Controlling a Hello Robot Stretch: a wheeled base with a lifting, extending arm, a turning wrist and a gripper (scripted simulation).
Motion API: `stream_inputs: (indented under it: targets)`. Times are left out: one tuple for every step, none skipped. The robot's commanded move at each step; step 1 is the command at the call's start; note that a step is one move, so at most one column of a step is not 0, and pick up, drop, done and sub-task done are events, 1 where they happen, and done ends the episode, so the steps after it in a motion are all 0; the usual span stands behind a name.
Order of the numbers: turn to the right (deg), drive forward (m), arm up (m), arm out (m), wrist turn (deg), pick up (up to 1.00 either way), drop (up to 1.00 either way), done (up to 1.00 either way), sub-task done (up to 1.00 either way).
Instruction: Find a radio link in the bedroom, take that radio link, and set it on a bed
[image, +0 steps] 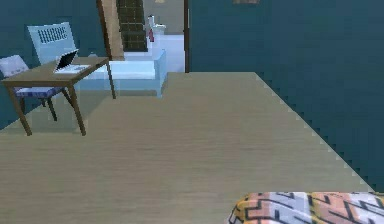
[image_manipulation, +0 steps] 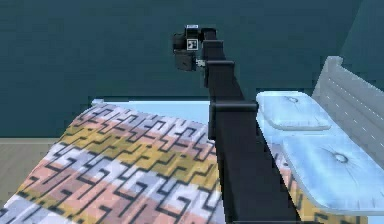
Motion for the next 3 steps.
stream_inputs:
  targets:
    - [0.0,0.0,-0.24,0.0,0.0,0.0,0.0,0.0,0.0]
    - [0.0,0.0,-0.32,0.0,0.0,0.0,0.0,0.0,0.0]
    - [0.0,0.0,0.0,0.0,0.0,0.0,1.0,0.0,0.0]
